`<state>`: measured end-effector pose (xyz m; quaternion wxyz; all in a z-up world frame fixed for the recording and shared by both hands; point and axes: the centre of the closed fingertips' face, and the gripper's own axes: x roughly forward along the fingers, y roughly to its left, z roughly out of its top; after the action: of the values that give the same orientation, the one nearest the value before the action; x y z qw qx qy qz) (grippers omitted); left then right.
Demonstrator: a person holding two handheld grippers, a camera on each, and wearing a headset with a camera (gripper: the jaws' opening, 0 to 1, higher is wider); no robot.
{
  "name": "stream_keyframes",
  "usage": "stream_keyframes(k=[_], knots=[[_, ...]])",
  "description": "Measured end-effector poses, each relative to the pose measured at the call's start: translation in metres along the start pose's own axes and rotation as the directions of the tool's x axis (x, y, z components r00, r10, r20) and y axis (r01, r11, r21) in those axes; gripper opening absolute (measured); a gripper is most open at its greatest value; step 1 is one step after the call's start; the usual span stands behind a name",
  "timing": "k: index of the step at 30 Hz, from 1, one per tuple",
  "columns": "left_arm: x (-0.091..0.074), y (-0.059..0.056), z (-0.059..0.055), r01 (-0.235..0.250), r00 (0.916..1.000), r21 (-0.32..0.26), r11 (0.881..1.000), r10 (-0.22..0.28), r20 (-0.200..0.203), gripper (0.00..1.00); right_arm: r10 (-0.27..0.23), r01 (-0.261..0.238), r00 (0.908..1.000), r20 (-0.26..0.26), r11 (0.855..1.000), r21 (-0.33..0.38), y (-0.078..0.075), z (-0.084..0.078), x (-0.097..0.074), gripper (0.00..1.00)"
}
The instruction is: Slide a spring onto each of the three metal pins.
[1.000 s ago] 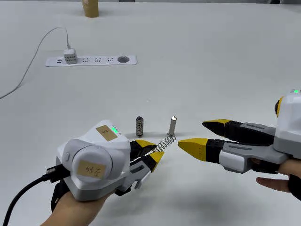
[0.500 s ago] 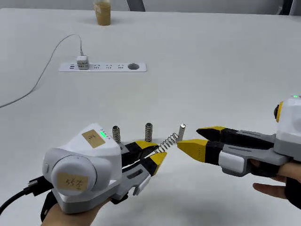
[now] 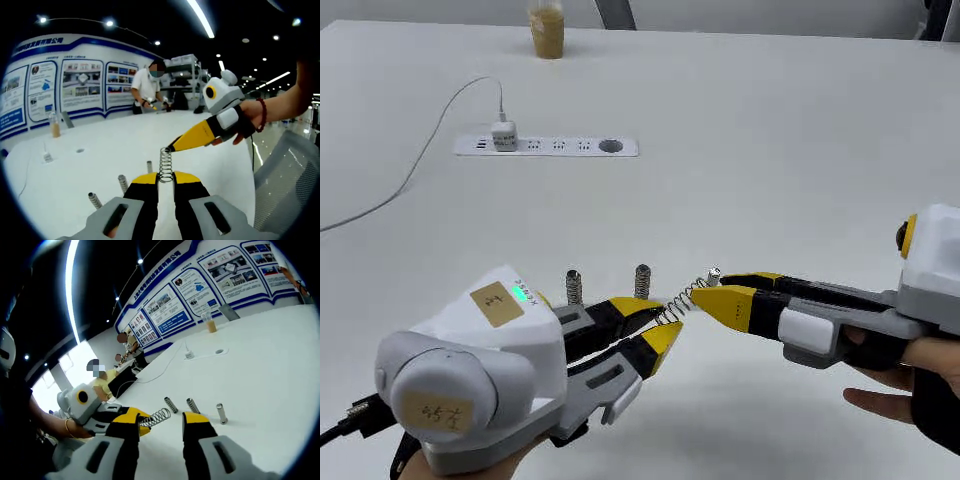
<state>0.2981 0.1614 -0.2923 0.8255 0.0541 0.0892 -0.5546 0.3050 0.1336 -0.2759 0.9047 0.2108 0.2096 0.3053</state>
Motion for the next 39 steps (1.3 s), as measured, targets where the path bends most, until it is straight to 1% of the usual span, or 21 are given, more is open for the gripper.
stream_keyframes(k=[3, 5, 9, 11, 12, 17, 20, 24, 27, 29, 31, 35, 39], knots=[[-0.001, -0.001, 0.006, 0.005, 0.9996, -0.001, 1.0, -0.005, 0.028, 0.1, 0.018, -0.018, 0.9998, 0.012, 1.0, 0.026, 0.003, 0.002, 0.001, 0.32], [-0.002, -0.001, 0.009, 0.007, 0.9992, 0.003, 1.0, -0.007, 0.039, 0.1, 0.029, -0.03, 0.9993, 0.025, 0.998, 0.046, 0.006, 0.004, 0.002, 0.31], [-0.003, -0.002, 0.013, 0.009, 0.9983, 0.004, 1.0, -0.009, 0.058, 0.1, 0.059, -0.061, 0.9978, 0.031, 0.995, 0.076, 0.011, 0.006, 0.003, 0.28], [-0.003, -0.003, 0.015, 0.011, 0.9977, 0.003, 1.0, -0.011, 0.066, 0.1, 0.075, -0.078, 0.9966, 0.036, 0.992, 0.101, 0.014, 0.008, 0.005, 0.27], [-0.003, -0.003, 0.016, 0.012, 0.9975, 0.003, 1.0, -0.012, 0.07, 0.1, 0.084, -0.088, 0.9957, 0.041, 0.99, 0.107, 0.015, 0.01, 0.006, 0.26], [-0.005, -0.003, 0.024, 0.004, 0.9953, -0.005, 1.0, -0.004, 0.096, 0.1, 0.098, -0.102, 0.9944, 0.039, 0.989, 0.109, 0.019, 0.012, 0.009, 0.21], [-0.006, -0.003, 0.027, 0.004, 0.9945, -0.006, 1.0, -0.003, 0.104, 0.1, 0.11, -0.115, 0.993, 0.043, 0.986, 0.123, 0.021, 0.013, 0.009, 0.17], [-0.006, -0.002, 0.028, 0.001, 0.9945, -0.006, 1.0, 0.0, 0.104, 0.11, 0.117, -0.122, 0.992, 0.047, 0.984, 0.131, 0.022, 0.013, 0.01, 0.16], [-0.006, -0.001, 0.026, -0.012, 0.9961, 0.0, 1.0, 0.012, 0.088, 0.11, 0.13, -0.135, 0.9904, 0.048, 0.983, 0.126, 0.025, 0.013, 0.011, 0.14], [-0.005, -0.001, 0.023, -0.015, 0.9979, 0.008, 1.0, 0.014, 0.064, 0.11, 0.134, -0.138, 0.9896, 0.053, 0.985, 0.102, 0.027, 0.014, 0.012, 0.12], [-0.005, -0.001, 0.022, -0.021, 0.9981, 0.015, 1.0, 0.02, 0.059, 0.11, 0.131, -0.135, 0.9902, 0.048, 0.987, 0.085, 0.028, 0.013, 0.014, 0.12], [-0.004, 0.001, 0.019, -0.027, 0.9989, 0.008, 1.0, 0.027, 0.038, 0.12, 0.129, -0.131, 0.9908, 0.039, 0.99, 0.056, 0.028, 0.011, 0.015, 0.12], [-0.004, 0.003, 0.017, -0.035, 0.999, 0.011, 0.999, 0.035, 0.026, 0.13, 0.12, -0.121, 0.9921, 0.035, 0.992, 0.028, 0.027, 0.011, 0.015, 0.11]])
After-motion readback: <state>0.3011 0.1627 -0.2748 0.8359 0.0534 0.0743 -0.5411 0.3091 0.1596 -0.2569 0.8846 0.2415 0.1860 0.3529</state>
